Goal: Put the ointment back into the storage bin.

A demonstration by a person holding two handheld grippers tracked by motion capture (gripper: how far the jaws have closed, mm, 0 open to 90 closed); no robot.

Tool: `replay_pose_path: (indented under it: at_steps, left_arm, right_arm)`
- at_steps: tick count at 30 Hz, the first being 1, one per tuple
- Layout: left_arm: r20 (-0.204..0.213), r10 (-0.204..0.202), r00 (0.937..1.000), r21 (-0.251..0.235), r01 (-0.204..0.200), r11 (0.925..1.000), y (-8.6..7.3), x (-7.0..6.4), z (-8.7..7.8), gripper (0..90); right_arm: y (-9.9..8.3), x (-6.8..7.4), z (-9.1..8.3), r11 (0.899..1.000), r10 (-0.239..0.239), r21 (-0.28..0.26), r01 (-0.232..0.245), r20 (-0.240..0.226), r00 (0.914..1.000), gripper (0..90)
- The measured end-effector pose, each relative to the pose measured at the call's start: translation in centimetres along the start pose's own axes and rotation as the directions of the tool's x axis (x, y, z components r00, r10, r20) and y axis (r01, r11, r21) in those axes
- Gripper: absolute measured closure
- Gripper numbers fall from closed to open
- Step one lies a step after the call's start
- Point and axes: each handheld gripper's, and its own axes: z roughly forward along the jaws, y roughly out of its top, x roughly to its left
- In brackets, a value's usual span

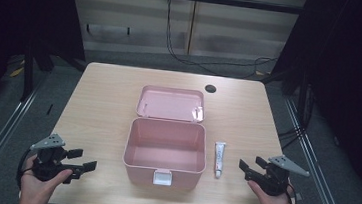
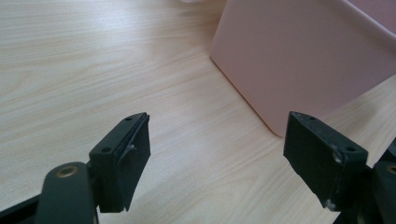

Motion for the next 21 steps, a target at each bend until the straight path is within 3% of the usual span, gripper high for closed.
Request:
replay_pose_path:
  at_steps: [3, 8, 11, 12, 13, 14, 21]
  left_arm:
    - [-0.001, 0.001, 1.0, 0.004, -0.001, 1.0, 0.0, 0.0, 0.0, 22.8]
    - [-0.001, 0.007, 1.0, 0.008, -0.007, 0.9999, 0.0, -0.1, 0.0, 23.3]
    - [-0.002, 0.011, 0.9999, 0.013, -0.01, 0.9999, 0.0, -0.2, 0.0, 23.6]
    - [-0.002, 0.013, 0.9999, 0.016, -0.013, 0.9998, 0.0, -0.2, 0.0, 23.7]
    - [-0.002, 0.013, 0.9999, 0.016, -0.013, 0.9998, 0.0, -0.2, 0.0, 23.7]
    - [-0.003, 0.011, 0.9999, 0.014, -0.011, 0.9998, 0.0, -0.2, 0.0, 23.7]
    - [0.001, 0.008, 1.0, 0.013, -0.008, 0.9999, 0.0, -0.1, -0.1, 23.7]
  right_arm:
    - [0.0, -0.1, 0.0, 1.0, -0.003, 0.016, 0.004, -0.004, 1.0, 34.5]
    - [0.4, -0.4, 0.0, 0.998, 0.008, 0.059, -0.003, -0.074, 0.9972, 35.5]
    - [0.6, -0.2, -0.1, 0.997, -0.005, 0.08, 0.012, -0.081, 0.9967, 36.2]
    - [0.9, -0.1, -0.2, 0.993, 0.025, 0.119, -0.012, -0.105, 0.9942, 36.8]
    - [0.9, -0.1, -0.2, 0.993, 0.025, 0.119, -0.012, -0.105, 0.9942, 36.8]
    - [1.3, 0.2, -0.2, 0.988, 0.031, 0.157, -0.013, -0.113, 0.9931, 40.4]
    - [2.1, 1.2, 0.0, 0.975, 0.051, 0.219, -0.031, -0.083, 0.9953, 46.7]
